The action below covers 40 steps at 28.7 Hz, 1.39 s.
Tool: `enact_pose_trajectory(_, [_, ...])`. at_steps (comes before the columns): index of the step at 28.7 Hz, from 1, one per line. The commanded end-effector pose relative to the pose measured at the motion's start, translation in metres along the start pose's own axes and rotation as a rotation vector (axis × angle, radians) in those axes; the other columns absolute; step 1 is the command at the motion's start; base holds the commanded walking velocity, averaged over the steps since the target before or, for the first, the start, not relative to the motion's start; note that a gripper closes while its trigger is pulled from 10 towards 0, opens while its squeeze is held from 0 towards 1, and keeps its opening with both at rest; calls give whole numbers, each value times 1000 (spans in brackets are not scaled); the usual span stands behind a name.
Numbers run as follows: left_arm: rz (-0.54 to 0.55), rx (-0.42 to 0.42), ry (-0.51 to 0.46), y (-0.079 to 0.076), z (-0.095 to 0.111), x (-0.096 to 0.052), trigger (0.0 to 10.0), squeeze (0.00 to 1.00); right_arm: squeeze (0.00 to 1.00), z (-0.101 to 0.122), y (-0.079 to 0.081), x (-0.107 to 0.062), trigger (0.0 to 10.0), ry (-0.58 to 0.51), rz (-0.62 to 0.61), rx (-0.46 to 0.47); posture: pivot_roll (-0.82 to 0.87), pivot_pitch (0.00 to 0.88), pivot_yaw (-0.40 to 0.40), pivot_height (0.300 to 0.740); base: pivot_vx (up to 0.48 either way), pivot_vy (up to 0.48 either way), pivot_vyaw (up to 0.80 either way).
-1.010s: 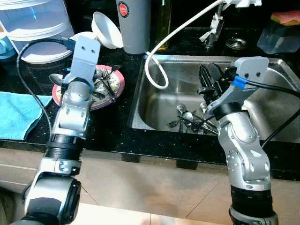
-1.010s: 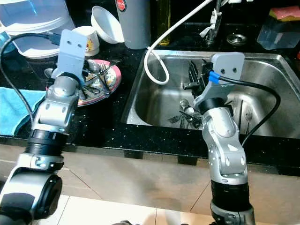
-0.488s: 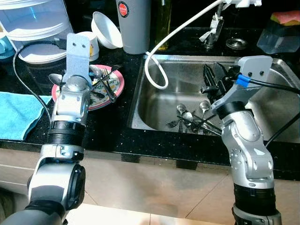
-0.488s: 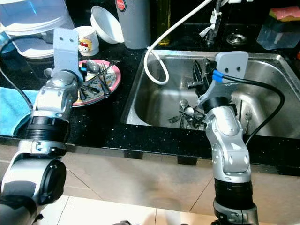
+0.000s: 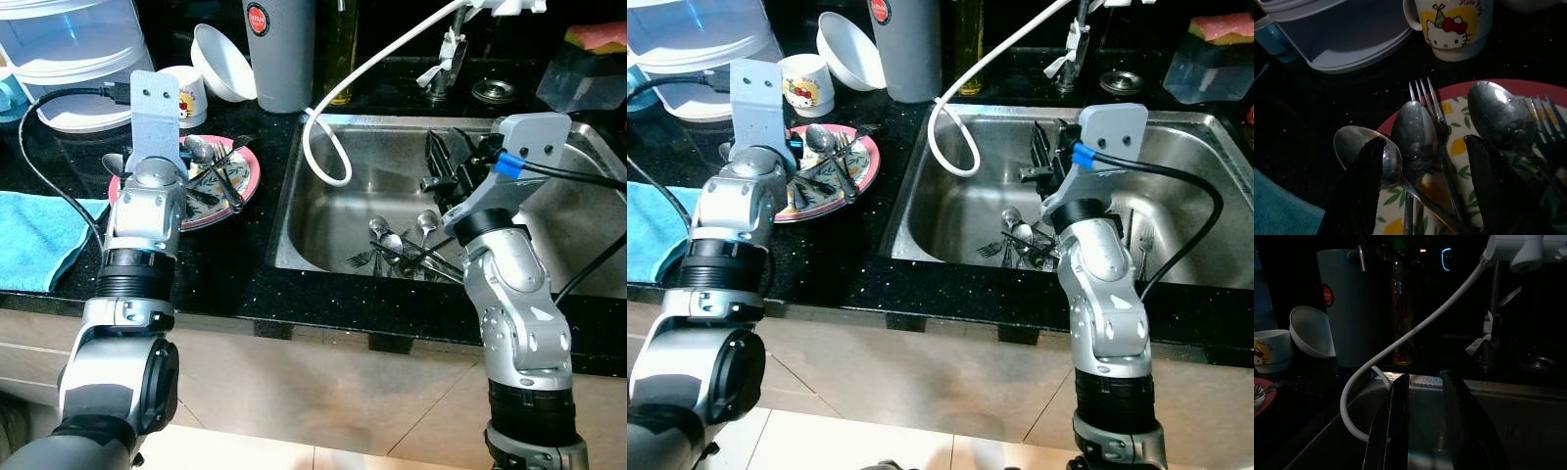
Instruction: Kitchen organization
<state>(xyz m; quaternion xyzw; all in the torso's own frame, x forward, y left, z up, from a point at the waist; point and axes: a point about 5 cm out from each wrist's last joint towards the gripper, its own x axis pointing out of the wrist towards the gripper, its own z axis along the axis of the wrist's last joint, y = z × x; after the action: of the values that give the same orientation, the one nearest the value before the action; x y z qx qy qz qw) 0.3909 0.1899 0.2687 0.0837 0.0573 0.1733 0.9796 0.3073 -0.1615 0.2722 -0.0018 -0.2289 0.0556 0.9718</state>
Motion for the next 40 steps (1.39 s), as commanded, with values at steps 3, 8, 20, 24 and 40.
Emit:
enact_pose_trajectory(3, [3,-13,52,-1,-11,-1,10000,0,0,0,3,1,10000,-8,19,-5,50,80,68,740,0,0,0])
enact_pose_trajectory(8, [24,-92,138,-6,-21,-5,10000,0,0,1,2,1,10000,-11,17,-6,48,79,69,740,0,0,0])
enact_pose_trajectory(20, [47,-218,245,-6,-29,-7,9294,0,0,1,11,0,10000,-4,101,16,48,90,70,740,0,0,0])
enact_pose_trajectory(24, [59,-223,245,-3,-28,-4,9490,0,0,3,37,-9,10000,17,336,63,47,94,69,740,0,0,0])
enact_pose_trajectory(40, [75,-241,228,1,-24,1,0,0,0,-3,66,-32,10000,111,657,64,44,100,66,740,0,0,0])
